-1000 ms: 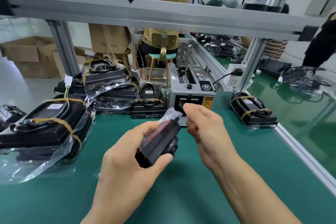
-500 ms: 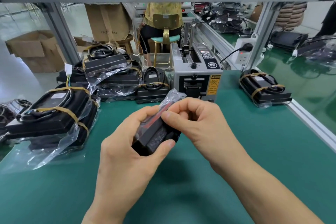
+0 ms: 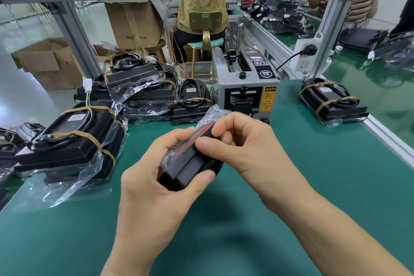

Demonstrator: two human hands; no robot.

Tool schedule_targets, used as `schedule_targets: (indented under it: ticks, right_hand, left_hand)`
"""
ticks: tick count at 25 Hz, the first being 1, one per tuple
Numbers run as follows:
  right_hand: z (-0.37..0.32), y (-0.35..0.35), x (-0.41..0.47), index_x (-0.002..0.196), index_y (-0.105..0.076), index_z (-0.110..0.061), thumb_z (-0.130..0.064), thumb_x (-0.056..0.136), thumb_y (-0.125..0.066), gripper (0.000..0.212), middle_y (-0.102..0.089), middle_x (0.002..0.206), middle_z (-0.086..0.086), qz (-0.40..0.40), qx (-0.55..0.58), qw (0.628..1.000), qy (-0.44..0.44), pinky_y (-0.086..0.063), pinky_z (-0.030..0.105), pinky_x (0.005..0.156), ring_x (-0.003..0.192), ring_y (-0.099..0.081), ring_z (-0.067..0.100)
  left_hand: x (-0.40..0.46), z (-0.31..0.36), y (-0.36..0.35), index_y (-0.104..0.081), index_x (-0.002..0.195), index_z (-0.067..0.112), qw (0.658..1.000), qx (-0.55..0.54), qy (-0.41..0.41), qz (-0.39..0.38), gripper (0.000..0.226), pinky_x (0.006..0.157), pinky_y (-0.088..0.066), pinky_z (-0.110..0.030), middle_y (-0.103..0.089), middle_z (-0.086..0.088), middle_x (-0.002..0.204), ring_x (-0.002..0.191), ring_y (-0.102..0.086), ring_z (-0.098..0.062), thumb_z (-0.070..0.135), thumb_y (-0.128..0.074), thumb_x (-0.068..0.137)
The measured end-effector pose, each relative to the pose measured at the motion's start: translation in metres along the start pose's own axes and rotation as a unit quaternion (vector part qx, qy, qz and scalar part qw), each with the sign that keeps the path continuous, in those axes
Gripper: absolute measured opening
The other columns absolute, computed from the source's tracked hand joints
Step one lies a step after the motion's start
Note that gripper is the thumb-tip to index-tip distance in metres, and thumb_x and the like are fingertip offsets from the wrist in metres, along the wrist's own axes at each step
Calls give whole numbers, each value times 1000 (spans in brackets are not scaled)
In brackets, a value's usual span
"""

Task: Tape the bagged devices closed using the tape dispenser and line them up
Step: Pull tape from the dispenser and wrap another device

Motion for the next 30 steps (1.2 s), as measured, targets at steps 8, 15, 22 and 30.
schedule_targets:
  ticks: [8, 15, 22, 30]
  right_hand:
    - [0, 0, 3, 65, -50, -19, -3, 81, -70, 30, -37, 50, -12, 17, 14, 1000, -3, -34, 21, 56, 54, -36, 6]
    - [-1, -3, 1, 65, -49, -22, -13, 75, -78, 32, -35, 54, -12, 15, 9, 1000, -5, -33, 27, 59, 58, -33, 10]
    - [0, -2, 3, 61, -47, -23, -14, 80, -74, 34, -37, 53, -12, 34, -1, 999, -5, -34, 27, 60, 57, -36, 9]
    - [1, 2, 6, 68, -52, -21, -7, 84, -68, 27, -40, 54, -12, 63, 4, 998, -6, -36, 18, 57, 54, -38, 5]
  left_hand:
    - [-2, 0, 0, -64, 110, 34, 1000, -21, -1, -3, 53, 84, -48, -12, -68, 20, 104, 91, -65, 0, 33, -77, 59]
    - [-2, 1, 1, -63, 110, 38, 1000, -30, 3, 1, 53, 83, -48, -10, -68, 22, 105, 92, -65, 2, 33, -77, 59]
    - [-1, 2, -1, -63, 110, 38, 1000, -25, 2, 0, 53, 82, -47, -9, -68, 22, 103, 90, -65, 0, 34, -76, 59]
    - [-1, 2, -1, -63, 110, 36, 1000, -21, 0, -13, 54, 81, -47, -8, -69, 20, 104, 91, -66, -1, 34, -77, 58]
Point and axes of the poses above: each hand's wrist, its own x-axis towards the middle knuckle, its own y-axis out of the back of the hand, z = x × y, the point moved 1 cm from there along x, towards the middle knuckle
